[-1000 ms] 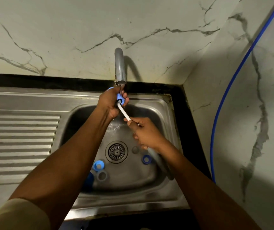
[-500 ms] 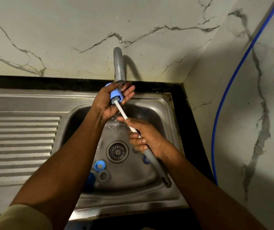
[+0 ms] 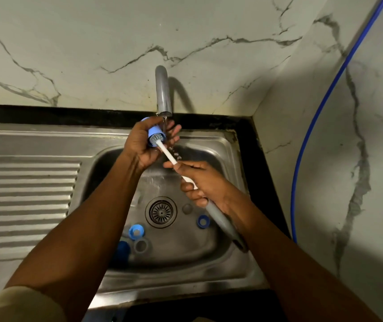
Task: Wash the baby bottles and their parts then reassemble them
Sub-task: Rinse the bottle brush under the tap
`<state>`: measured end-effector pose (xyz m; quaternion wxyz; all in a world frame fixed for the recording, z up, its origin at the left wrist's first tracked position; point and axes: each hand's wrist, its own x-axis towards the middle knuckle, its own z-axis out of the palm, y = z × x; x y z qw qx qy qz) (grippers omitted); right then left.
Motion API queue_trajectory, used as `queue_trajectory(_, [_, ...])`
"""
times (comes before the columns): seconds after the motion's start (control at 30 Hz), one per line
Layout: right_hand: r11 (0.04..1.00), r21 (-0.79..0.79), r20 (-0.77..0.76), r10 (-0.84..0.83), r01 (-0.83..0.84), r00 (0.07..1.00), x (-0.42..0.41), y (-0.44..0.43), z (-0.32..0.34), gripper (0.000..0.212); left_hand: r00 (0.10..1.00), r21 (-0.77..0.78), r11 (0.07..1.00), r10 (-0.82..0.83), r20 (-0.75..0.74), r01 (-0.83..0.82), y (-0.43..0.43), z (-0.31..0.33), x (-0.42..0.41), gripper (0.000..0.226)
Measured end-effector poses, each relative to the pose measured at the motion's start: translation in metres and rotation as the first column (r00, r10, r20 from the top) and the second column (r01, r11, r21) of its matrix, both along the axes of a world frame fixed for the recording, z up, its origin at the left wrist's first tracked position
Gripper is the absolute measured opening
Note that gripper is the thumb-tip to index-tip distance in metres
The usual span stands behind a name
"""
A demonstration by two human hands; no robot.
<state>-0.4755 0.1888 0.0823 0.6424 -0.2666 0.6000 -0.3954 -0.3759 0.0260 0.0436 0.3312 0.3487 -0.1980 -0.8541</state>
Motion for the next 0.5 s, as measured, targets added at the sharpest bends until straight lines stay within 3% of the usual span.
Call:
queue_trajectory(0.07, [1.000, -0.009, -0.004, 0.000, 0.000, 1.000, 0.005, 0.000, -0.007, 0.030, 0.998, 0.010, 0.999, 0.035, -0.053, -0.034, 0.000, 0.004, -0.004, 0.031])
queue_trajectory(0.1, [0.999, -0.033, -0.150, 0.000, -0.005, 0.989, 0.006, -0.001, -0.010, 0.029, 0.999, -0.027, 0.999, 0.035, 0.026, -0.034, 0.000, 0.004, -0.008, 0.026])
queue_trajectory(0.13, [0.997, -0.062, -0.404, 0.024, -0.054, 0.915, 0.004, -0.002, -0.015, 0.029, 0.990, -0.072, 0.997, 0.035, 0.140, -0.025, 0.001, 0.003, -0.011, 0.019])
queue_trajectory(0.2, [0.979, -0.016, -0.842, 0.098, -0.205, 0.531, 0.000, -0.003, -0.021, 0.031, 0.934, -0.143, 0.989, 0.095, 0.343, -0.048, 0.006, -0.005, -0.019, 0.014])
queue_trajectory(0.23, [0.975, 0.056, -0.919, 0.134, -0.214, 0.370, 0.001, -0.003, -0.022, 0.032, 0.902, -0.174, 0.982, 0.136, 0.411, -0.069, 0.009, -0.006, -0.022, 0.014])
queue_trajectory(0.3, [0.977, 0.134, -0.955, 0.173, -0.168, 0.242, 0.008, -0.003, -0.022, 0.035, 0.884, -0.198, 0.975, 0.178, 0.431, -0.100, 0.017, -0.004, -0.029, 0.013])
queue_trajectory(0.33, [0.977, 0.136, -0.953, 0.174, -0.162, 0.247, 0.011, -0.003, -0.021, 0.034, 0.896, -0.191, 0.976, 0.176, 0.409, -0.105, 0.018, -0.003, -0.028, 0.014])
queue_trajectory(0.37, [0.982, 0.100, -0.934, 0.148, -0.160, 0.325, 0.010, -0.003, -0.019, 0.033, 0.913, -0.176, 0.981, 0.145, 0.382, -0.083, 0.017, -0.005, -0.024, 0.016])
queue_trajectory(0.4, [0.991, 0.039, -0.862, 0.098, -0.128, 0.498, 0.008, -0.003, -0.019, 0.031, 0.943, -0.139, 0.990, 0.069, 0.325, -0.025, 0.015, -0.006, -0.016, 0.015])
queue_trajectory(0.47, [1.000, 0.020, -0.417, 0.027, -0.021, 0.909, 0.004, 0.000, -0.012, 0.027, 0.988, -0.023, 0.993, -0.117, 0.101, 0.119, 0.009, -0.010, 0.003, 0.006])
queue_trajectory(0.5, [0.999, 0.039, -0.185, 0.012, -0.005, 0.983, 0.004, 0.003, -0.007, 0.026, 0.992, 0.028, 0.992, -0.123, -0.003, 0.123, 0.008, -0.012, 0.009, 0.012])
